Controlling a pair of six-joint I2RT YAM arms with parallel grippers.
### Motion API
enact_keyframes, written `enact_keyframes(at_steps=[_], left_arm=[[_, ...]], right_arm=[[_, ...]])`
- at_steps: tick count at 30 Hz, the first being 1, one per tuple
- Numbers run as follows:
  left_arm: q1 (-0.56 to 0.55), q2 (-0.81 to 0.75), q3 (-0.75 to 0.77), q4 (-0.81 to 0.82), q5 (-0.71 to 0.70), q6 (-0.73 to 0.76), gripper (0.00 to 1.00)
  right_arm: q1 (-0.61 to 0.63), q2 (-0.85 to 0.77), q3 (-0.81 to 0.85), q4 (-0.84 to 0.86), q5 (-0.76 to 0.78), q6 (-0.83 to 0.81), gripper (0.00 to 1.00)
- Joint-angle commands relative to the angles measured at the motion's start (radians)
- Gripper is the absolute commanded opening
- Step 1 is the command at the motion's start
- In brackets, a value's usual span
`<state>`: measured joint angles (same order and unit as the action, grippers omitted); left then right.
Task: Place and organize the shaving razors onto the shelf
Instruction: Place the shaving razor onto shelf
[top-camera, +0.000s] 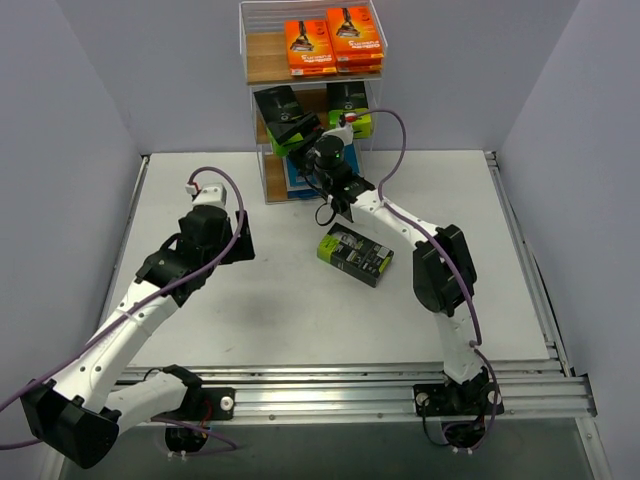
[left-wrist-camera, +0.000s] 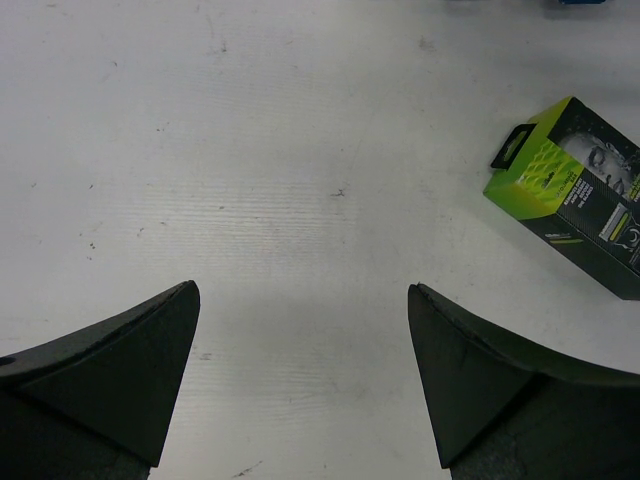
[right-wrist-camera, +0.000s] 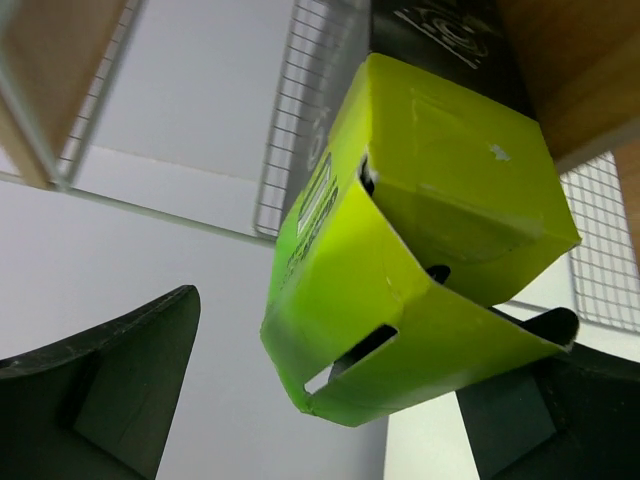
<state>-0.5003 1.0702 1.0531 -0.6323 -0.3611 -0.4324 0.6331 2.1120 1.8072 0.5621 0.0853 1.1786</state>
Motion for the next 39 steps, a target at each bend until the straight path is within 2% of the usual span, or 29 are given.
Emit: enact_keyframes(at_steps=[1, 15, 21, 26, 28, 32, 34, 36, 39], left_arm=[[0.006, 0.002, 0.021, 0.022, 0.014, 0.017, 0.94], [0.022, -0.021, 0.024, 0.034, 0.028, 0.023, 0.94], [0.057, -0.042, 0.025, 0.049, 0.074, -0.003, 0.94], [0.115, -0.033, 0.059, 0.039, 0.18, -0.029, 0.94], [0.167, -0.033, 0.073, 0.025, 0.232, -0.055, 0.94], [0.284, -0.044, 0.099, 0.048, 0.445, -0.12, 0.94], [0.336, -0.036, 0.105, 0.109, 0.598, -0.182, 0.94], [0.397, -0.03, 0.093, 0.248, 0.748, -0.263, 0.94], [0.417, 0.022, 0.09, 0.438, 0.839, -0.362, 0.94]], right_arm=[[-0.013, -0.075, -0.016, -0.005, -0.058, 0.006, 1.0], [-0.023, -0.161, -0.071, -0.027, -0.076, -0.022, 1.0], [-0.038, -0.28, -0.233, -0.01, -0.111, -0.028, 1.0], [-0.056, -0.36, -0.356, 0.031, -0.148, -0.033, 1.0], [-0.056, -0.411, -0.417, 0.044, -0.157, -0.039, 1.0], [-0.078, -0.518, -0.523, 0.01, -0.177, -0.1, 1.0], [-0.087, -0.61, -0.606, -0.002, -0.177, -0.129, 1.0], [-0.096, -0.674, -0.658, -0.037, -0.174, -0.195, 1.0], [-0.11, -0.811, -0.759, -0.1, -0.159, -0.267, 1.0]])
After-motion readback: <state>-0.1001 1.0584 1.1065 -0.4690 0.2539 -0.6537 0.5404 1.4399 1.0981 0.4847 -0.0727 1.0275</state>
